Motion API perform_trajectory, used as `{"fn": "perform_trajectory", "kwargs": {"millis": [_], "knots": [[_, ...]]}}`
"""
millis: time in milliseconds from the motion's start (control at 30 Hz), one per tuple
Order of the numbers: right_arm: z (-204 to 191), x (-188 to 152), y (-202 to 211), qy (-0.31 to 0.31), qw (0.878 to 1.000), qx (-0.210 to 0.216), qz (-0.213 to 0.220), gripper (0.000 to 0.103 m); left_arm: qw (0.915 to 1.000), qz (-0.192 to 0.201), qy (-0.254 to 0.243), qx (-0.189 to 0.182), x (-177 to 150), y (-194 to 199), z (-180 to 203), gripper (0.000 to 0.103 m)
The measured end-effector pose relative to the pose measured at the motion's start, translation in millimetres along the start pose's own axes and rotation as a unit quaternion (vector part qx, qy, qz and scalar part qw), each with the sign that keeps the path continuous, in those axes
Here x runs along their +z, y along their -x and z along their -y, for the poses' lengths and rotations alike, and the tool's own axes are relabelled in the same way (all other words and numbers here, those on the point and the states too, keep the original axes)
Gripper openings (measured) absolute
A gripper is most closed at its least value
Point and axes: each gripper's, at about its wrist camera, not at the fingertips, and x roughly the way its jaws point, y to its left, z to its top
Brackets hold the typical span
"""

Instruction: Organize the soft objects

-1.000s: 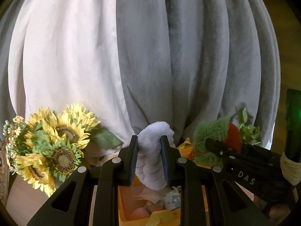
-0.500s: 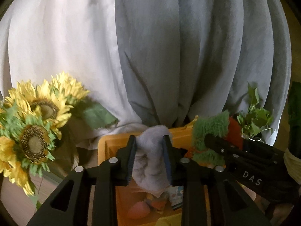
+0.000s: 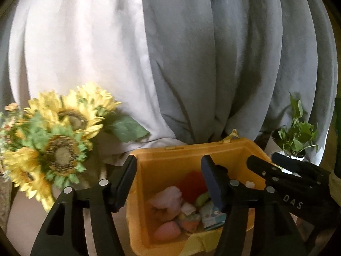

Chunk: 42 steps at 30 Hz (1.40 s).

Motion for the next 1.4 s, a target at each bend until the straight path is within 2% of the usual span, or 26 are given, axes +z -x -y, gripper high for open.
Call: {"fn": "perform_trajectory", "kwargs": {"millis": [300, 600, 900, 1133, 1400], "knots": [[-9, -11, 55, 0.018, 0.999, -0.035, 0.031, 0.074, 0.9989, 0.022, 0.001, 0.041, -4, 63, -2, 0.075], [-23, -28, 118, 0.025, 0.998, -0.035, 0.053, 0.078, 0.9954, 0.051, 0.000, 0.081, -14, 132, -4, 0.085], [-39, -56, 174, 0.018, 0.994, -0.072, 0.079, 0.089, 0.9956, 0.055, -0.012, 0.075, -31, 175, -11, 0.096], [-47, -80, 208, -0.014, 0.991, -0.100, 0.084, 0.089, 0.9960, 0.058, -0.029, 0.062, -44, 202, -14, 0.101], [-55, -101, 241, -0.008, 0.991, -0.096, 0.091, 0.089, 0.9963, 0.060, -0.024, 0.057, -64, 246, -12, 0.102]]}}
